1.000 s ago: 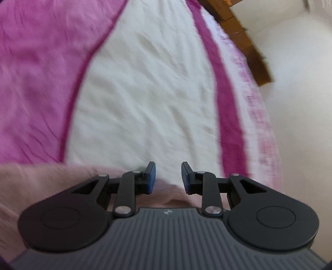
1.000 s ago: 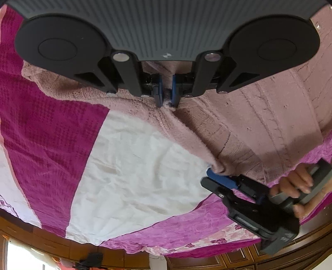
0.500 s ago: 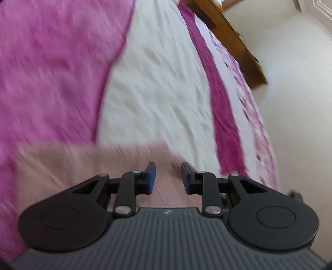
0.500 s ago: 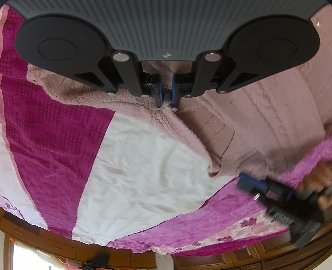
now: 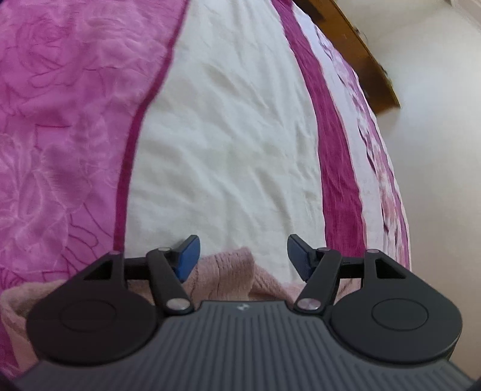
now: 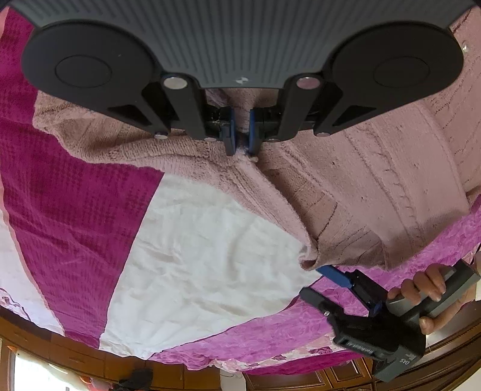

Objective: Fold small clothes

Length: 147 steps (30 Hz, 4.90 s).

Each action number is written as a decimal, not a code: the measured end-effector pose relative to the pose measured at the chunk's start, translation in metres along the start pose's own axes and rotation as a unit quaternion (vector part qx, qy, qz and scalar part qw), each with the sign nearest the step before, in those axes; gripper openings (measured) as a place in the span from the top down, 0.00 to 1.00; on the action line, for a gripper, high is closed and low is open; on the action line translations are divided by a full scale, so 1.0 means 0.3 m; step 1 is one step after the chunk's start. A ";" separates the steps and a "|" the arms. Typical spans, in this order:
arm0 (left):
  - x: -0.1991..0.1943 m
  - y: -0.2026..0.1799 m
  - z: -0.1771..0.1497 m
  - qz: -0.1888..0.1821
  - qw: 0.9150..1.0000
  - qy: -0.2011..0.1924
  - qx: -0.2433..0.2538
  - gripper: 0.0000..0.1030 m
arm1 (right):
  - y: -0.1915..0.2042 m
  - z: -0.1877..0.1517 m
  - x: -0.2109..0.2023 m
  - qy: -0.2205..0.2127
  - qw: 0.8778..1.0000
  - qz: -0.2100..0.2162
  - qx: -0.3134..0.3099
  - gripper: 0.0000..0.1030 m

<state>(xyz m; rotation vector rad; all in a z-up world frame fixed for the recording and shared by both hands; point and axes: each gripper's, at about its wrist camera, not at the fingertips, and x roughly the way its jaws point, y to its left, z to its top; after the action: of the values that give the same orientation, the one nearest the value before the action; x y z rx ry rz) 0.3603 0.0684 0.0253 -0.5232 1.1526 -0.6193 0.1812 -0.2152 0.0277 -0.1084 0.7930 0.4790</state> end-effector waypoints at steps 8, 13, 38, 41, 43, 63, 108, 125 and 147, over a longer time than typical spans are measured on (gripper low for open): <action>0.012 -0.019 -0.039 0.014 0.999 -0.002 0.041 0.36 | -0.045 0.115 0.012 -0.016 0.998 -0.043 0.045 0.91; 0.004 0.007 -0.039 0.009 1.000 -0.020 0.017 0.37 | -0.086 0.233 0.096 -0.037 0.988 -0.136 0.064 0.91; -0.115 0.036 -0.107 0.018 0.993 -0.112 -0.023 0.37 | -0.062 0.287 0.414 0.038 0.916 0.114 0.383 0.90; -0.109 0.042 -0.120 0.015 0.993 -0.113 -0.027 0.37 | -0.039 0.307 0.425 0.019 0.927 0.086 0.365 0.90; -0.114 0.035 -0.130 0.027 0.993 -0.115 -0.019 0.37 | -0.020 0.320 0.404 0.012 0.932 0.079 0.353 0.90; -0.431 -0.295 -0.519 0.230 0.946 -0.152 0.170 0.36 | 0.150 0.158 -0.492 -0.095 0.967 0.083 0.220 0.45; -0.379 -0.373 -1.449 0.247 0.922 0.029 0.296 0.36 | 0.743 -0.660 -0.741 0.109 0.994 0.014 -0.022 0.43; -0.304 -0.379 -1.513 0.244 0.886 0.087 0.384 0.36 | 0.814 -0.711 -0.692 0.168 0.978 -0.003 -0.125 0.36; -0.282 -0.398 -1.527 0.210 0.894 0.066 0.390 0.36 | 0.735 -0.681 -0.718 0.023 0.999 -0.048 -0.007 0.94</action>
<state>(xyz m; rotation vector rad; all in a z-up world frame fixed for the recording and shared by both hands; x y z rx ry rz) -0.1170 0.0107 0.0137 0.4543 0.9954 -0.6802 -0.1826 -0.1548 0.0549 -0.1695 0.8249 0.3923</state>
